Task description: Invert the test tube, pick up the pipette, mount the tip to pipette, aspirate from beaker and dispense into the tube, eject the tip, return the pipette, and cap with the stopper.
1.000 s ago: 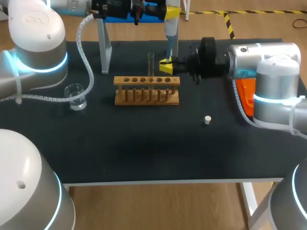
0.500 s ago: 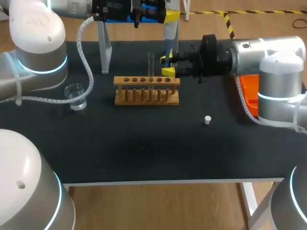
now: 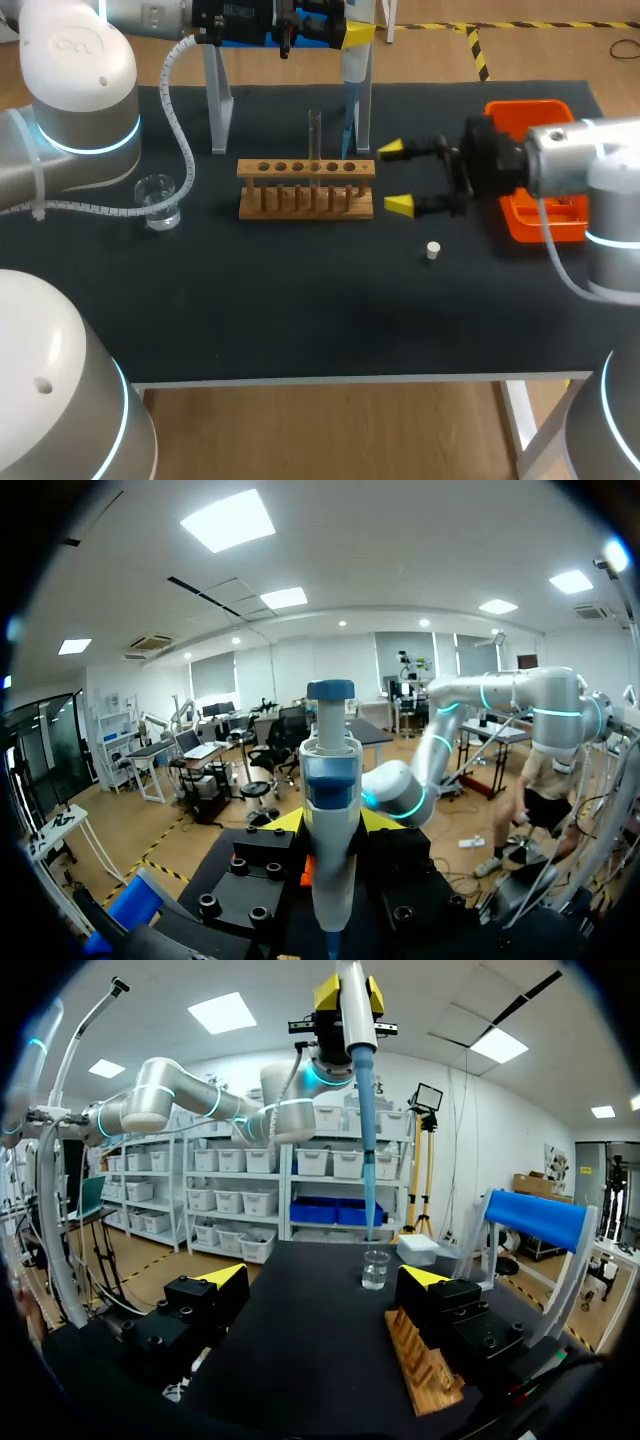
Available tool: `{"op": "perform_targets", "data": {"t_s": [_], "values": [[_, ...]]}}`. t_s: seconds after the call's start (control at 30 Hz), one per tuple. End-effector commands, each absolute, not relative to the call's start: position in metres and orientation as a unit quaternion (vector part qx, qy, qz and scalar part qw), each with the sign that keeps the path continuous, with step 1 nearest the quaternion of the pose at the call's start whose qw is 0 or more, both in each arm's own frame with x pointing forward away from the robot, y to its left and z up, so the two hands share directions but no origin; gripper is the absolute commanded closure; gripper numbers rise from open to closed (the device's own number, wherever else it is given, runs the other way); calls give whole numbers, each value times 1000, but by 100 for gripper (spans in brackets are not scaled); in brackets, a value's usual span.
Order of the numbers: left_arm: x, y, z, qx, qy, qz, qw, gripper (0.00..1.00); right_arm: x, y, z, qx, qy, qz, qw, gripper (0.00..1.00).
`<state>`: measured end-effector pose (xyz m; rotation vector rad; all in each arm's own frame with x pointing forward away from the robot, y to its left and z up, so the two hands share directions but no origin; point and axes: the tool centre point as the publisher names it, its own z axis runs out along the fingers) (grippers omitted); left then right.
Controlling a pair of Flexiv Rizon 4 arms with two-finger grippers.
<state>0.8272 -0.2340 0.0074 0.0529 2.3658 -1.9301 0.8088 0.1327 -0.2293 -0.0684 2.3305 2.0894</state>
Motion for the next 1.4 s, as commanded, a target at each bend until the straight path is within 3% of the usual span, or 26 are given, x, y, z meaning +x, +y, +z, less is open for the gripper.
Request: {"op": "perform_targets", "data": {"t_s": [0.03, 0.27, 1.2, 1.4], "values": [[827, -233, 7, 18, 773, -632, 44, 100, 785, 92, -234, -14, 743, 669, 10, 0], [827, -233, 7, 18, 773, -632, 44, 100, 764, 62, -241, -11, 751, 660, 21, 0], [827, -233, 7, 18, 773, -632, 44, 100, 764, 62, -241, -11, 751, 660, 21, 0], [834, -204, 3, -5, 774, -631, 59, 100, 764, 62, -241, -11, 751, 660, 21, 0]]}}
